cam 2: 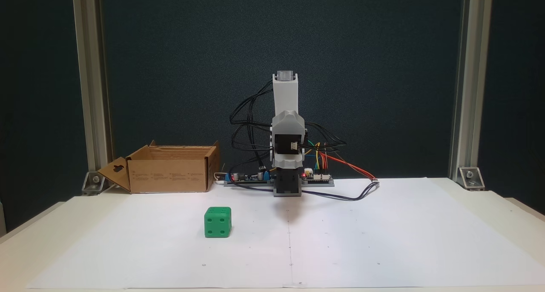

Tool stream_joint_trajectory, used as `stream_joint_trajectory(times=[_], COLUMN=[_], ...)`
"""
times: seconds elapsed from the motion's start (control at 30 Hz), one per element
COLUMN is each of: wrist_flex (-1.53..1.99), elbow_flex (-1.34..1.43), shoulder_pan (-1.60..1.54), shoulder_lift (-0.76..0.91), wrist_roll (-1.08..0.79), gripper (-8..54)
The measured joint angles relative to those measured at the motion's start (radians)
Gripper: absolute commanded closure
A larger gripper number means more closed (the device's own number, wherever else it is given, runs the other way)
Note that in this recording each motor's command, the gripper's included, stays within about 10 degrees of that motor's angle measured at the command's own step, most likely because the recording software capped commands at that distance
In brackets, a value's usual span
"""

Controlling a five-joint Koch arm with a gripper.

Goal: Grasp a green dice and put it in the bin.

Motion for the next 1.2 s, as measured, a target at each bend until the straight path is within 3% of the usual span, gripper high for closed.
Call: stream_joint_trajectory(times=[1.2], wrist_flex=[0.0], elbow_flex=[-0.002], shoulder_pan=[0.071], shoulder_lift=[0.0], wrist_roll=[0.0], gripper=[1.0])
